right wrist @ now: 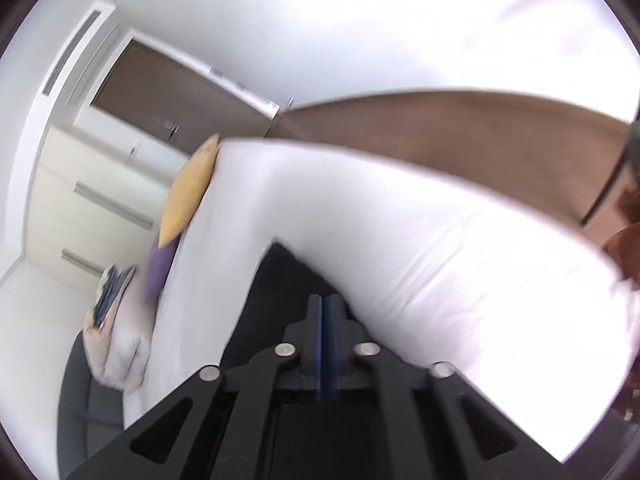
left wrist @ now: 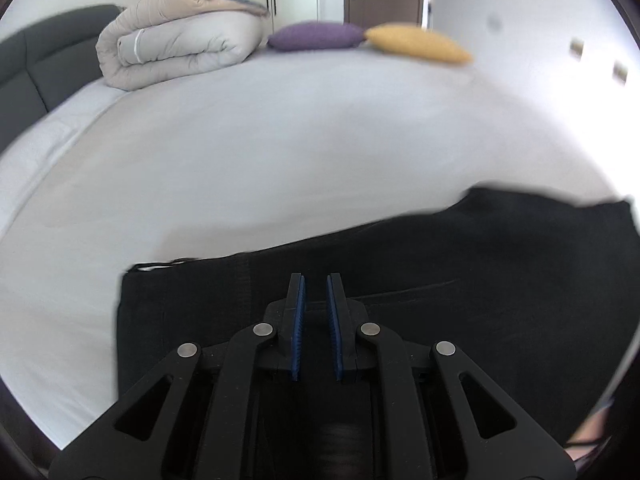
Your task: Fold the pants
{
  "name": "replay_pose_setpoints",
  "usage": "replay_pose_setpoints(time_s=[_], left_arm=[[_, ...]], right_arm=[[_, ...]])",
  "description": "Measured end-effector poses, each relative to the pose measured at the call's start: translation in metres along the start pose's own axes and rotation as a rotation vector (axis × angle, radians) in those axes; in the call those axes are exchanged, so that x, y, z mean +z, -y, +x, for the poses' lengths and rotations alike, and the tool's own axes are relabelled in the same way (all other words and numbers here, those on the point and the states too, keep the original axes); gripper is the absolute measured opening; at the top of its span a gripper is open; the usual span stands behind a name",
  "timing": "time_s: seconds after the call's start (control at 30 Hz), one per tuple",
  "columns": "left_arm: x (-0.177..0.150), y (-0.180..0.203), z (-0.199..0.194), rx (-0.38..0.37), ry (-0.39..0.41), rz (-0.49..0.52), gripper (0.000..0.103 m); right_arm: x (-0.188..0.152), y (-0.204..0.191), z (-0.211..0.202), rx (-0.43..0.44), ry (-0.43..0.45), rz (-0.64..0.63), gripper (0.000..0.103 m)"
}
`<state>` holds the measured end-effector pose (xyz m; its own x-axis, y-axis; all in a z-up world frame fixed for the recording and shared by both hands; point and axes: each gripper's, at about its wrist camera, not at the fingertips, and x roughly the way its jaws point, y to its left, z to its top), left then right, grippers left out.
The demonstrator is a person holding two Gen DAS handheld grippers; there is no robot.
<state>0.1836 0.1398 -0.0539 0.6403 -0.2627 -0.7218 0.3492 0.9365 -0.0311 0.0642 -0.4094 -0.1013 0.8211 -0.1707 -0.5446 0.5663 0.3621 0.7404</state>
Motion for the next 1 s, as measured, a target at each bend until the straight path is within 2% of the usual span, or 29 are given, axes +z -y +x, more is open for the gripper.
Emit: replay_pose_setpoints(time_s=[0.07,0.1,0.13,0.17,0.23,0.3,0.33,0.37,0.4,0.5,0.6,0.7,0.77,0.8,0.83,0.9,0.93,0.97,1.0], left_arm=[[0.005,0.027,-0.006,-0.059,0.011,-0.015,0.012],[0.007,0.042,-0.007,-0.095,0.008,-0.032,0.012],[0.008,0.059,-0.007,-0.153,0.001,-0.057,0.012],[0.006,0.079,-0.003,-0.216,-0.011,-0.071,0.012],[-0.004,0.118,0.005,-0.253,-0.048,-0.046,0.012],[-0.022,0.150,0.018,-0.267,-0.108,0.009,0.012],[-0.033,0.161,0.025,-0.262,-0.136,0.025,0.012],[-0.043,0.166,0.025,-0.239,-0.125,0.041,0.012],[-0.049,0.169,0.022,-0.223,-0.092,0.057,0.012],[-0.052,0.167,0.019,-0.225,-0.104,0.045,0.012],[-0.047,0.169,0.025,-0.237,-0.108,0.020,0.012],[-0.053,0.164,0.019,-0.241,-0.104,0.003,0.012],[-0.053,0.161,0.023,-0.251,-0.103,-0.013,0.012],[-0.052,0.159,0.025,-0.260,-0.103,-0.026,0.012],[-0.053,0.155,0.024,-0.267,-0.104,-0.038,0.012],[-0.055,0.146,0.023,-0.276,-0.109,-0.061,0.012],[-0.054,0.145,0.024,-0.276,-0.110,-0.064,0.012],[-0.054,0.146,0.024,-0.271,-0.111,-0.059,0.012],[-0.059,0.148,0.020,-0.269,-0.111,-0.053,0.012]], right_arm=[[-0.026,-0.033,0.007,0.089,-0.062,-0.046,0.011],[-0.051,-0.059,0.019,0.144,-0.141,-0.094,0.015],[-0.062,-0.067,0.022,0.178,-0.193,-0.120,0.016],[-0.095,-0.092,0.038,0.238,-0.298,-0.163,0.018],[-0.146,-0.115,0.059,0.297,-0.453,-0.196,0.018],[-0.168,-0.114,0.072,0.292,-0.555,-0.198,0.018],[-0.178,-0.106,0.081,0.255,-0.594,-0.199,0.018],[-0.179,-0.099,0.089,0.236,-0.598,-0.190,0.010],[-0.175,-0.085,0.088,0.235,-0.590,-0.158,0.000],[-0.148,-0.055,0.068,0.207,-0.480,-0.107,0.000],[-0.105,-0.022,0.040,0.102,-0.332,-0.070,0.000],[-0.062,0.016,-0.007,0.017,-0.175,0.013,0.000],[-0.043,0.022,-0.037,-0.014,-0.097,0.008,0.016],[-0.040,0.024,-0.047,-0.020,-0.083,0.028,0.054],[-0.039,0.028,-0.057,-0.013,-0.060,0.071,0.081],[-0.042,0.043,-0.083,0.037,-0.046,0.113,0.082],[-0.046,0.041,-0.080,0.069,-0.068,0.129,0.082],[-0.027,0.073,-0.100,0.087,-0.087,0.142,0.081],[-0.021,0.081,-0.097,0.097,-0.111,0.145,0.078]])
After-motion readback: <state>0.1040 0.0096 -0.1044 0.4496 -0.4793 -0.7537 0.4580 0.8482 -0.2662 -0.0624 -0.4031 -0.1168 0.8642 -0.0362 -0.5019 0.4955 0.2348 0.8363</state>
